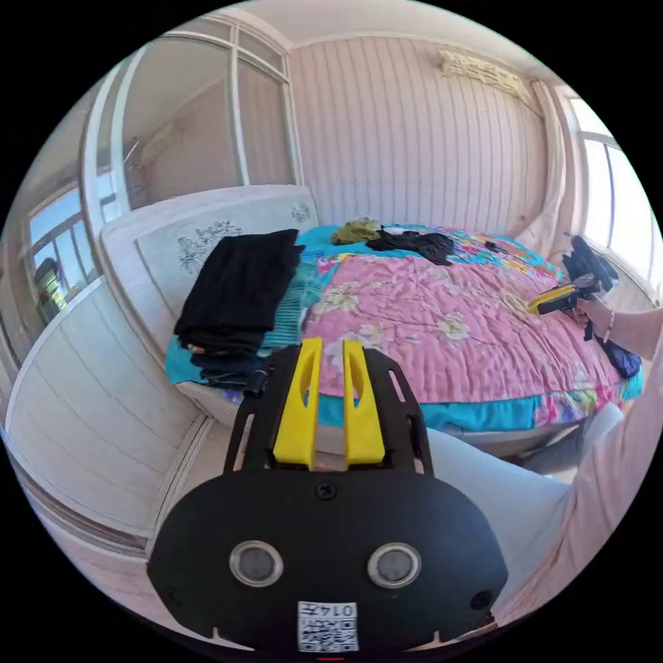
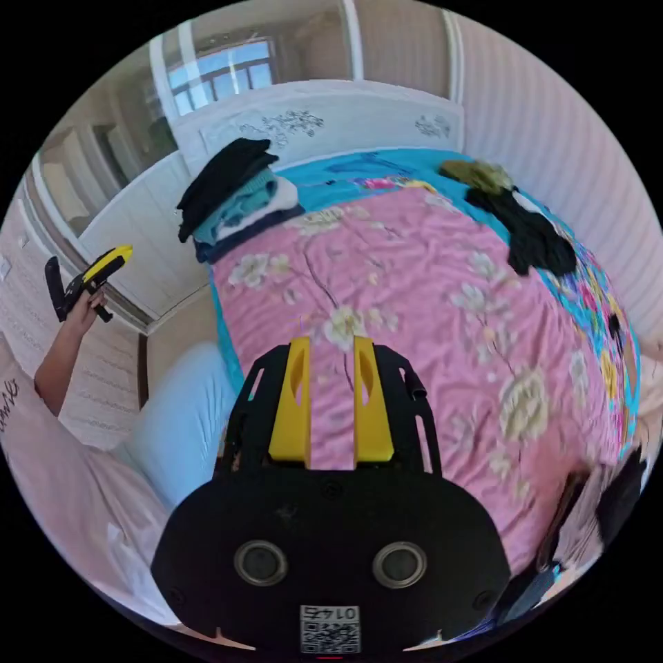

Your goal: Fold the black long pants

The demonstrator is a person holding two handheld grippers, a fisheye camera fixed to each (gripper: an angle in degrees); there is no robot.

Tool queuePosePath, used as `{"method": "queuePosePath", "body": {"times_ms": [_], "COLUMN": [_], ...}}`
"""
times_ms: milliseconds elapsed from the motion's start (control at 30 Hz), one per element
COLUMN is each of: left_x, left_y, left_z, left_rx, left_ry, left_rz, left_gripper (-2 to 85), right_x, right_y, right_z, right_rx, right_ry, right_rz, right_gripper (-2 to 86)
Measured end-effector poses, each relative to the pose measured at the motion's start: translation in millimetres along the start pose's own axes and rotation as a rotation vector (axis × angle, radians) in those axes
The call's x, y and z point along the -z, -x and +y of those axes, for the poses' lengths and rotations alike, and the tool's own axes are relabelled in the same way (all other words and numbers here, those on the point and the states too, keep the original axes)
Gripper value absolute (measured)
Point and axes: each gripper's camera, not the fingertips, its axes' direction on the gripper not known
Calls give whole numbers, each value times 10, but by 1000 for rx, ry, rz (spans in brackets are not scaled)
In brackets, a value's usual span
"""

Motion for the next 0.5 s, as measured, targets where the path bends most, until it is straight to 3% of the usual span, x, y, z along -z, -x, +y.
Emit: {"method": "queuePosePath", "body": {"times_ms": [133, 233, 333, 500], "left_x": [-173, -280, -369, -535], "left_y": [-1039, -1835, -2631, -3957], "left_z": [-307, -593, -858, -1078], "left_rx": [-234, -338, -431, -610], "left_ry": [-64, -134, -171, -158], "left_rz": [193, 404, 612, 800], "left_gripper": [56, 56, 58, 61], "right_x": [864, 1423, 1896, 2462], "right_y": [-724, -1060, -1297, -1652], "right_z": [1685, 2658, 3371, 4248], "right_rx": [-482, -717, -866, -1031], "right_ry": [-65, -186, -289, -457], "right_rz": [113, 159, 232, 271], "right_gripper": [97, 97, 102, 101]}}
